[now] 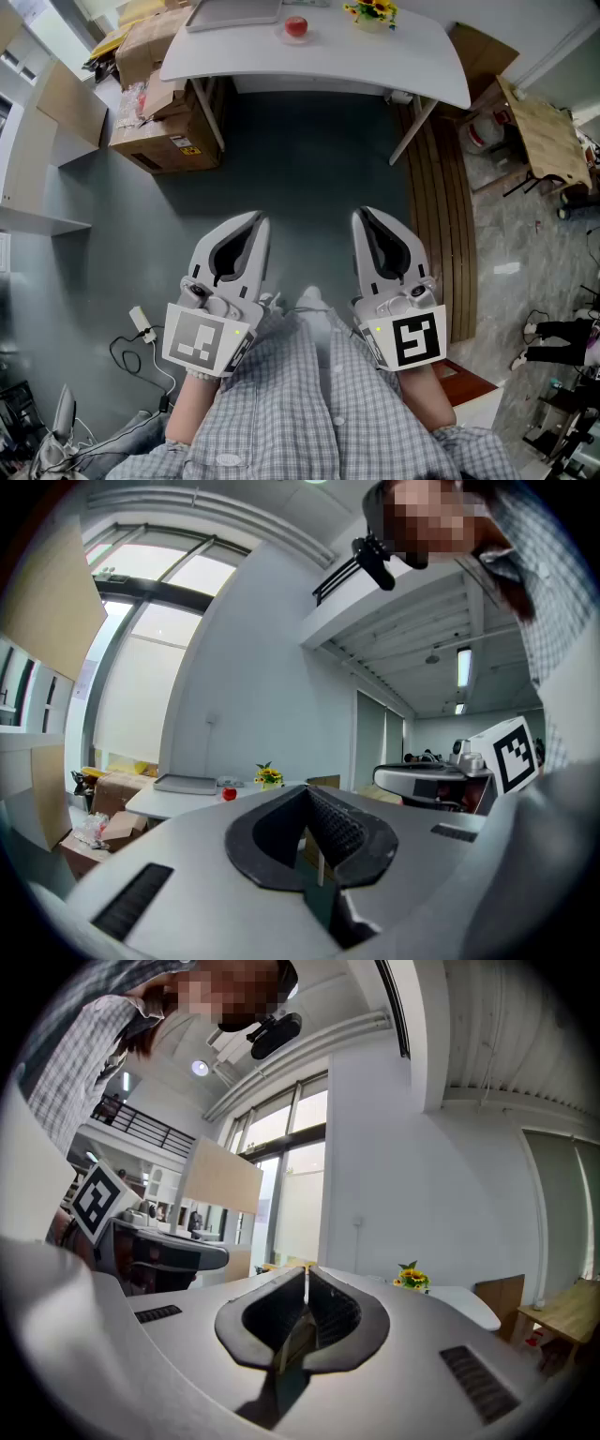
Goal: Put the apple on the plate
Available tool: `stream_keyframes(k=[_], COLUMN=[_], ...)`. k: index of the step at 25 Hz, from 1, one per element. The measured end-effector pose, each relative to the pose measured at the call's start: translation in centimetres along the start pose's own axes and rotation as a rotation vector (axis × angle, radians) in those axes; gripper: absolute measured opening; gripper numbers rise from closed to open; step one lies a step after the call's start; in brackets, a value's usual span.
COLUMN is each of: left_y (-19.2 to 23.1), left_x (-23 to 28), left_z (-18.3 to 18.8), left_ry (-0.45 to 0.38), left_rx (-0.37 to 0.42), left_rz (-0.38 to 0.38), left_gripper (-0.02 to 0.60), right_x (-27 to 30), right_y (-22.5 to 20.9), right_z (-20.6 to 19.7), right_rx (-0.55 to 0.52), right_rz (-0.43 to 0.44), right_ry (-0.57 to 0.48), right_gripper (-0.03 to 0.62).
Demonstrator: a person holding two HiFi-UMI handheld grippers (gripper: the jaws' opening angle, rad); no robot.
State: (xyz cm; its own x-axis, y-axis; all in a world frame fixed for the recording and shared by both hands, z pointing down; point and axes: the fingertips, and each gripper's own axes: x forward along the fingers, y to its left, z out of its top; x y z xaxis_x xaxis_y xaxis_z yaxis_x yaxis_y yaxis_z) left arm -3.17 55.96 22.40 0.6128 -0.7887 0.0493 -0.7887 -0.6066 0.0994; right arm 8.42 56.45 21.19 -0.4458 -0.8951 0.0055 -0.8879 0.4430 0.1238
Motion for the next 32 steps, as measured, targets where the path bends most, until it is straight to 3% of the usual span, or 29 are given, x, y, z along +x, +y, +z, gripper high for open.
stream_keyframes(k=[27, 32], left_y=[-1.2, -1.4], left_x=[1.3, 2.5], left_z=[0.2, 0.4], left_ry=[-0.007, -0.025], left_rx=[0.005, -0.006], left_rz=[-0.007, 0.015], left_gripper=[0.008, 0.008], right_x=[-0.7, -1.5], right_y=[-1.9, -4.1], right_z=[0.0, 0.1], right_rx=[0.018, 0.071], right_rz=[-0.032, -0.071], right_ry=[-0.02, -0.059], right_gripper=[0.028, 0.028])
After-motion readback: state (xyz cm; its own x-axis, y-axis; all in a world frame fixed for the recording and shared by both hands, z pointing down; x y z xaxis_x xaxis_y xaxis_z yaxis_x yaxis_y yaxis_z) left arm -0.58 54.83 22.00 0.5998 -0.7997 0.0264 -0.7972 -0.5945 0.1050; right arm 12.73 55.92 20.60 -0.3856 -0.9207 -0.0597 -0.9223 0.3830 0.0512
